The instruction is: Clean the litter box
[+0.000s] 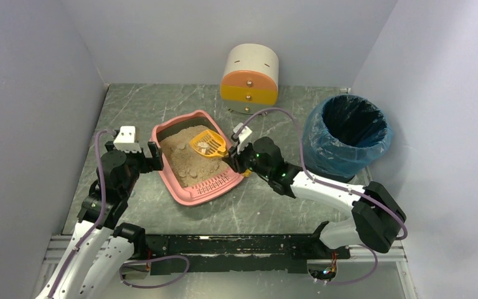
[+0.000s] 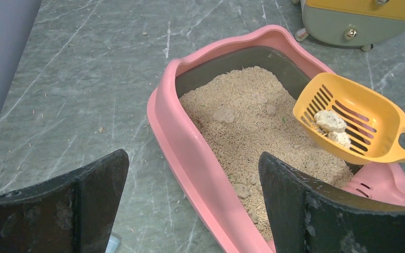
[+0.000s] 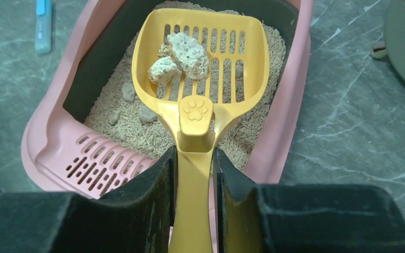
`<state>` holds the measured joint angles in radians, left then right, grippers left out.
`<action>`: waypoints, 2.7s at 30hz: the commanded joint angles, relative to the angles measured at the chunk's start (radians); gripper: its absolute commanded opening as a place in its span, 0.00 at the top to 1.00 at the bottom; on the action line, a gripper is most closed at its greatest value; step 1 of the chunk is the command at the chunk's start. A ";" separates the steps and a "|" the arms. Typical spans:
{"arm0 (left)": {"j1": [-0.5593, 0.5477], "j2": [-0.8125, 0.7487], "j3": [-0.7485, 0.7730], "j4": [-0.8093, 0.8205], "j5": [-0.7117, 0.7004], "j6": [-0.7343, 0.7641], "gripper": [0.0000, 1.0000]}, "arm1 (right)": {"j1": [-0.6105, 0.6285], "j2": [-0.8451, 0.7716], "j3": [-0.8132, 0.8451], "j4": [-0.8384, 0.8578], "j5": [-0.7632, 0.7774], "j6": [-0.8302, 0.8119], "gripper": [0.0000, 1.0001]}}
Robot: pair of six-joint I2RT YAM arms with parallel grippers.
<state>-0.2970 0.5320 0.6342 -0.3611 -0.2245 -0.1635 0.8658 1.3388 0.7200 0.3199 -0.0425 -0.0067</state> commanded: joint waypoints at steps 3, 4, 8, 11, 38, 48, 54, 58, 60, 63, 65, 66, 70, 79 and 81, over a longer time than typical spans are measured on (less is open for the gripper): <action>0.001 -0.002 -0.001 0.026 -0.004 0.013 0.03 | -0.040 0.012 0.041 -0.021 -0.194 0.154 1.00; 0.001 -0.003 -0.001 0.022 -0.007 0.013 0.03 | -0.041 0.024 0.062 -0.043 -0.204 0.165 1.00; 0.001 -0.020 -0.007 0.025 -0.015 0.010 0.03 | -0.041 0.027 0.079 -0.062 -0.221 0.109 1.00; 0.001 -0.018 -0.009 0.031 -0.005 0.007 0.03 | -0.040 -0.019 -0.005 0.044 -0.139 -0.013 1.00; 0.001 0.013 -0.001 0.029 0.020 0.004 0.03 | 0.088 -0.011 -0.211 0.407 0.075 -0.757 1.00; 0.001 -0.007 -0.008 0.029 0.004 0.001 0.03 | 0.083 -0.048 -0.123 0.211 0.022 -0.311 1.00; 0.001 0.017 -0.002 0.031 0.017 0.003 0.03 | 0.047 -0.054 -0.080 0.147 0.095 -0.238 1.00; 0.001 0.026 -0.002 0.037 0.028 0.005 0.03 | 0.119 -0.012 -0.015 0.048 0.208 -0.302 1.00; 0.001 0.027 0.001 0.035 0.025 0.004 0.03 | 0.057 -0.037 -0.021 0.055 0.164 -0.225 1.00; 0.001 0.020 -0.001 0.026 0.020 0.005 0.03 | 0.072 -0.059 -0.032 0.074 0.141 -0.254 1.00; 0.001 0.010 -0.002 0.022 0.011 0.003 0.03 | 0.101 -0.028 0.017 -0.004 0.196 -0.285 1.00; 0.001 0.004 -0.003 0.024 0.007 0.003 0.03 | 0.090 -0.016 0.038 -0.034 0.198 -0.259 1.00; 0.001 0.000 -0.008 0.031 0.001 0.000 0.03 | 0.068 -0.048 0.006 0.026 0.142 -0.246 1.00; 0.001 0.012 -0.011 0.040 0.023 0.005 0.03 | 0.069 -0.049 0.062 -0.056 0.185 -0.187 1.00; 0.001 0.019 -0.008 0.033 0.027 0.005 0.03 | 0.042 -0.080 0.033 -0.013 0.167 -0.125 1.00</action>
<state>-0.2970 0.5465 0.6308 -0.3611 -0.2157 -0.1635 0.9192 1.3098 0.7509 0.2741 0.1188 -0.2192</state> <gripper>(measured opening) 0.974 0.287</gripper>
